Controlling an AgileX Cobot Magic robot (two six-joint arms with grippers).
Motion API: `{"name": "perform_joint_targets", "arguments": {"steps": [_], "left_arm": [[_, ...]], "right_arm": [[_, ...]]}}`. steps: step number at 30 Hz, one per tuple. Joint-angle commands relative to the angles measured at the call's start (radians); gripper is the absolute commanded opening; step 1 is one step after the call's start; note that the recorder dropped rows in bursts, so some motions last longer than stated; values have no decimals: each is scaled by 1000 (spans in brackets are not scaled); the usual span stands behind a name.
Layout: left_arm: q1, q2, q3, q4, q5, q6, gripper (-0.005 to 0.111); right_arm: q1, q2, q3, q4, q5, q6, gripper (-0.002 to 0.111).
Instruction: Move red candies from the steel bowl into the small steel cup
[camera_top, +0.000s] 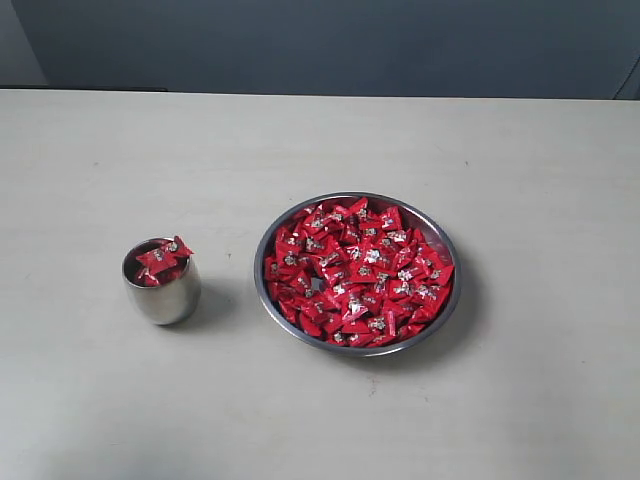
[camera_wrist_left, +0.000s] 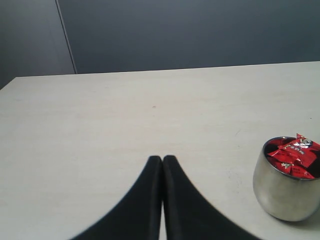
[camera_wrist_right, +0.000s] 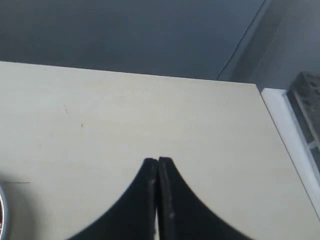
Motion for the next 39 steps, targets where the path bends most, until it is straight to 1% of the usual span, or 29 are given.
{"name": "perform_joint_targets", "arguments": {"steps": [1,6,13,17,23,27,32,35,39], "left_arm": [[1,-4,4,-3,-2,-2,0],[1,-4,4,-3,-2,-2,0],[1,-4,4,-3,-2,-2,0],[1,-4,4,-3,-2,-2,0],[1,-4,4,-3,-2,-2,0],[1,-4,4,-3,-2,-2,0],[1,-4,4,-3,-2,-2,0],[1,-4,4,-3,-2,-2,0],[1,-4,4,-3,-2,-2,0]], "right_arm": [[-64,-151,132,27,-56,2,-1],[-103,-301,289,112,-94,0,-1],[-106,-519,491,144,-184,0,-1],[-106,-588,541,161,-184,0,-1],[-106,-598,582,167,-184,0,-1],[-106,-613,645,179,-240,0,-1],[-106,-698,747,208,-310,0,-1],[-106,-754,782,217,-310,0,-1],[-106,-828,786,217,-262,0,-1]]}}
